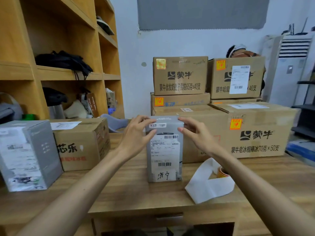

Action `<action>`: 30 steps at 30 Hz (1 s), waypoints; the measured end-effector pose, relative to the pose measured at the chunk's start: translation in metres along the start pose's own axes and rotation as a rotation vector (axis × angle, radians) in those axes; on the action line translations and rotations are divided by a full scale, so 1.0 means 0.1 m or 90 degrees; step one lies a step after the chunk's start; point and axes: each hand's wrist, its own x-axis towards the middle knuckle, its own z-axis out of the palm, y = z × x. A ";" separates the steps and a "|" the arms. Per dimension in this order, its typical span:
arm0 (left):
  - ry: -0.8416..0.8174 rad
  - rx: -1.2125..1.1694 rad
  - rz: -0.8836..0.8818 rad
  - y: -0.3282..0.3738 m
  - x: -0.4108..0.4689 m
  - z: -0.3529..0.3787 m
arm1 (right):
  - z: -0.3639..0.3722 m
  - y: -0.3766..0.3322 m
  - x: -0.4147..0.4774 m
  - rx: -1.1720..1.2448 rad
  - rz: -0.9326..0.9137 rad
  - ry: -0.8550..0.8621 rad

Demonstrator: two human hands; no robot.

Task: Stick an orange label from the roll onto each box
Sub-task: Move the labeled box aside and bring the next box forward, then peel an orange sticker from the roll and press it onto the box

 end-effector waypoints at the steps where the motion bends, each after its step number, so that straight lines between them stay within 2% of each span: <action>1: 0.001 0.029 0.011 0.00 0.00 -0.01 | 0.00 -0.01 0.00 -0.018 -0.001 -0.003; 4: 0.018 0.110 0.052 0.05 0.02 -0.02 | -0.03 -0.04 -0.02 -0.085 -0.014 -0.009; 6: 0.048 0.137 0.096 0.13 0.04 0.01 | -0.09 -0.05 -0.07 -0.078 -0.011 -0.014; 11: 0.118 0.121 0.276 0.44 -0.01 0.31 | -0.40 0.14 -0.34 -0.227 -0.008 0.005; 13: 0.104 0.097 0.320 0.58 -0.09 0.48 | -0.55 0.23 -0.48 -0.272 0.013 -0.004; 16: 0.026 0.070 0.346 0.74 -0.22 0.82 | -0.75 0.37 -0.71 -0.318 0.053 -0.036; 18: -0.049 0.052 0.330 0.83 -0.29 1.06 | -0.85 0.46 -0.84 -0.342 0.081 -0.053; 23: -0.257 -0.008 0.199 1.06 -0.42 1.50 | -0.97 0.62 -1.11 -0.354 0.143 -0.090; 27: -0.330 -0.088 0.096 1.21 -0.52 1.72 | -0.99 0.69 -1.23 -0.349 0.194 -0.124; 30: -0.336 -0.162 0.036 1.21 -0.55 1.84 | -0.97 0.73 -1.29 -0.352 0.200 -0.159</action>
